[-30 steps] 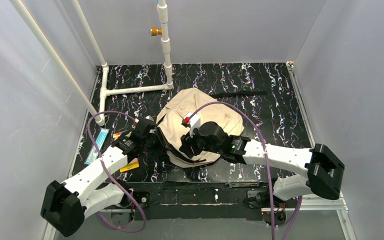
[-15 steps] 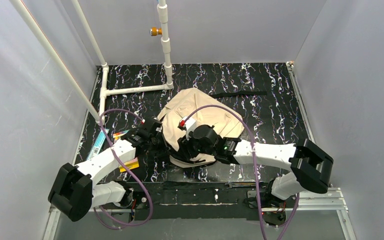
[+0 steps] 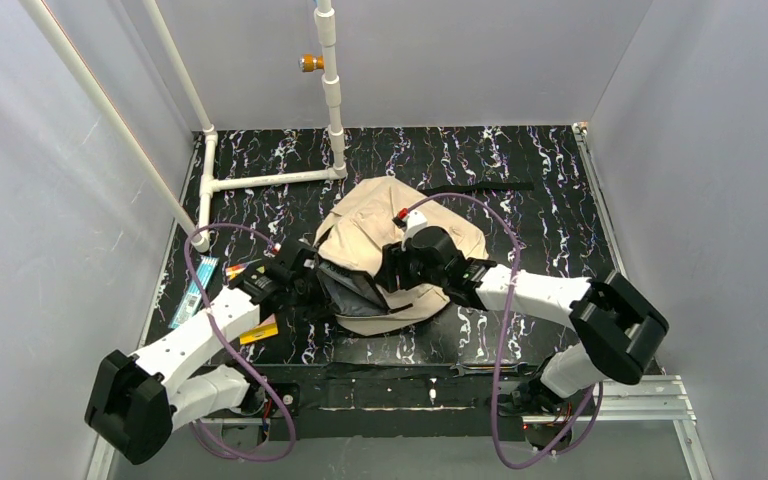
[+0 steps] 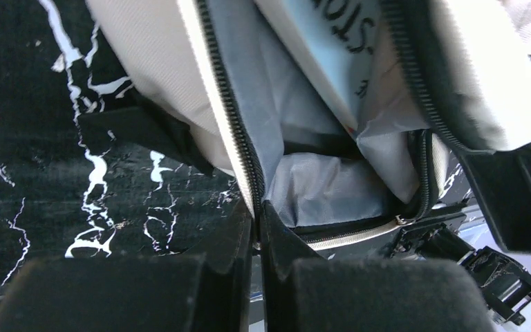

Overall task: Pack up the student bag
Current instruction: Adjust the student bag at the center of the board.

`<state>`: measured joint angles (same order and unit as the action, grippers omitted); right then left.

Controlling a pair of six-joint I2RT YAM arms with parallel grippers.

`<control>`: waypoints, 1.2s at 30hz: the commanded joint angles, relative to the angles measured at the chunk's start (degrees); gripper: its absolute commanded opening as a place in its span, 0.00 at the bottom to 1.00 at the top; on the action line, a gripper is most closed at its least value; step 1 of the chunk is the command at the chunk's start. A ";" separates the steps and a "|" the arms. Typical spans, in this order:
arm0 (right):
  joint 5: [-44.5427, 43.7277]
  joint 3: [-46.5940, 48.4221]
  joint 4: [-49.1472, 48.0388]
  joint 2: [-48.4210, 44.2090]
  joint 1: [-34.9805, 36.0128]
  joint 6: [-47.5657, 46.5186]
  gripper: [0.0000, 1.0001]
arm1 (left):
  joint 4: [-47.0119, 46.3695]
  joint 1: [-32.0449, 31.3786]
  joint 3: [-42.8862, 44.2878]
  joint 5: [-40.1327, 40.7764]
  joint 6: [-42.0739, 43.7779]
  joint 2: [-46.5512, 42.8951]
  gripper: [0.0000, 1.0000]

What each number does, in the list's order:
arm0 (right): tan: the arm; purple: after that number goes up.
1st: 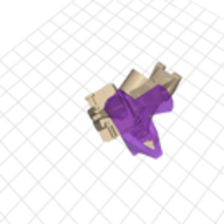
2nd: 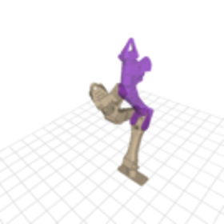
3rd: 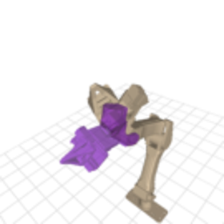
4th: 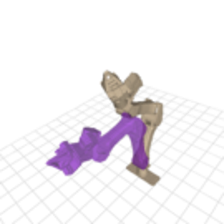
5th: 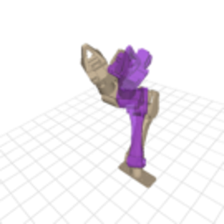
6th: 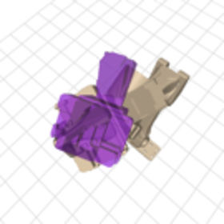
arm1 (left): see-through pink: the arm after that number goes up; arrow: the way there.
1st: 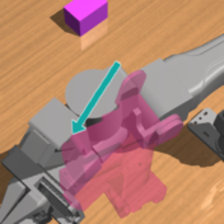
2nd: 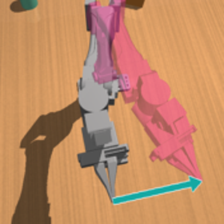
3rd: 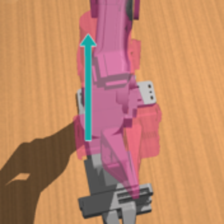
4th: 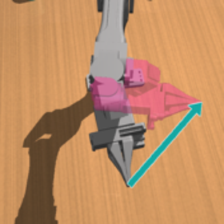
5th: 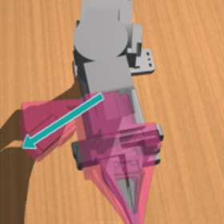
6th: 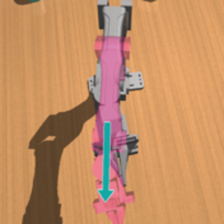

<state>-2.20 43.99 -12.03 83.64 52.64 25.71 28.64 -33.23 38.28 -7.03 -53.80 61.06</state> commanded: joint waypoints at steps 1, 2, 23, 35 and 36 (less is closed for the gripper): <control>3.68 -0.90 -4.09 3.93 -0.96 1.12 0.62 | 5.11 -0.34 -4.26 1.06 -3.11 -3.84 0.00; 4.03 -1.32 -4.71 4.60 -1.01 1.10 0.61 | 6.01 -0.34 -4.42 1.84 -2.89 -4.27 0.00; 26.67 13.70 -3.28 6.67 -0.96 4.22 0.80 | 1.99 -0.34 -5.91 -1.80 -2.41 -11.74 0.00; 23.71 17.13 -8.96 23.55 4.24 9.10 0.27 | 4.01 -0.34 -3.81 -2.04 -2.27 -11.29 0.00; 22.53 17.24 -7.81 24.45 4.49 8.21 0.25 | 4.05 -0.34 -3.97 -2.03 -2.43 -11.31 0.00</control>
<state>24.29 59.16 -19.68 106.24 55.33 35.44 30.57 -33.39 32.75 -7.75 -56.38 50.28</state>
